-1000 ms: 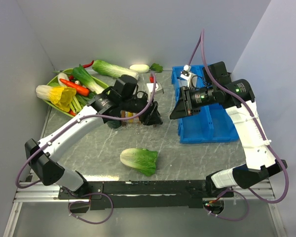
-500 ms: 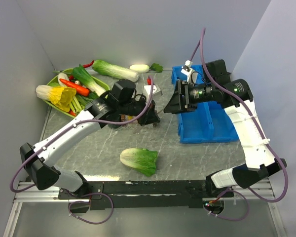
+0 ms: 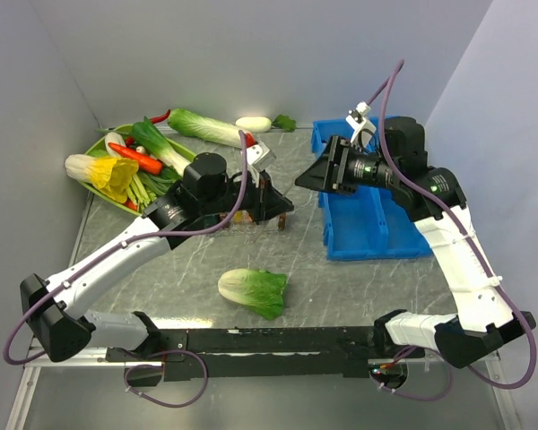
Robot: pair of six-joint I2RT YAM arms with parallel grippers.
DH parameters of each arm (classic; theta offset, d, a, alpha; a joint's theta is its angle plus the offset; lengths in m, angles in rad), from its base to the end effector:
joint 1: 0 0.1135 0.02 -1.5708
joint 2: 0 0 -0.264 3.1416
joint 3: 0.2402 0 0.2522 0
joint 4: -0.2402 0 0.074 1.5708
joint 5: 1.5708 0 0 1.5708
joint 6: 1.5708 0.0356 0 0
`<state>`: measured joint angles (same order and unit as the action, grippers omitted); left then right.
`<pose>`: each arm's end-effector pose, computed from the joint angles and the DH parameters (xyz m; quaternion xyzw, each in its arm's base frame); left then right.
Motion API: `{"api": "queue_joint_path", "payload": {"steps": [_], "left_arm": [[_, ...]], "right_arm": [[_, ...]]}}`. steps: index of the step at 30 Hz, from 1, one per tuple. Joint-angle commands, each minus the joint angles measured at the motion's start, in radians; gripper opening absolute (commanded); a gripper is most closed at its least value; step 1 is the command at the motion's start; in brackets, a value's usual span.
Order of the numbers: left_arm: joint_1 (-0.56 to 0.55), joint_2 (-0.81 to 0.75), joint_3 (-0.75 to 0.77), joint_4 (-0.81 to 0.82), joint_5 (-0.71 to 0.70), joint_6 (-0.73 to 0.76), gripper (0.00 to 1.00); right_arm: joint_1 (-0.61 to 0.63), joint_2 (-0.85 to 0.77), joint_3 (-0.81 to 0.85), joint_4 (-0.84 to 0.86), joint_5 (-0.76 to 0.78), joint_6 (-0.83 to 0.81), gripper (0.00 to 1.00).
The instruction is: Prepare toiletry sets of a toothbrush and toothpaste on the tray
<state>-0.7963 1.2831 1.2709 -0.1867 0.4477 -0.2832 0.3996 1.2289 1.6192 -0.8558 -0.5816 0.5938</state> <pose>0.1951 -0.2215 0.4027 0.3275 0.6941 -0.4648 0.4415 0.2023 0.1067 0.4643 -0.0707 0.8262 0.4542 0.3258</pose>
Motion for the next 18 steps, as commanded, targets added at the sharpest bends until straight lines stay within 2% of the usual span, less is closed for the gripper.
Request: {"api": "queue_joint_path", "payload": {"steps": [1,9,18], "left_arm": [[0.0,-0.031,-0.016,0.092,0.048,-0.062,0.01],[0.0,-0.056,-0.033,0.104,0.054,-0.059,0.01],[0.0,-0.051,-0.041,0.128,0.065,-0.073,0.01]], "right_arm": [[0.016,-0.031,0.001,0.17,0.048,0.046,0.63],[0.019,-0.022,-0.036,0.253,0.014,0.077,0.5],[0.024,-0.017,-0.038,0.281,-0.058,0.055,0.46]]}}
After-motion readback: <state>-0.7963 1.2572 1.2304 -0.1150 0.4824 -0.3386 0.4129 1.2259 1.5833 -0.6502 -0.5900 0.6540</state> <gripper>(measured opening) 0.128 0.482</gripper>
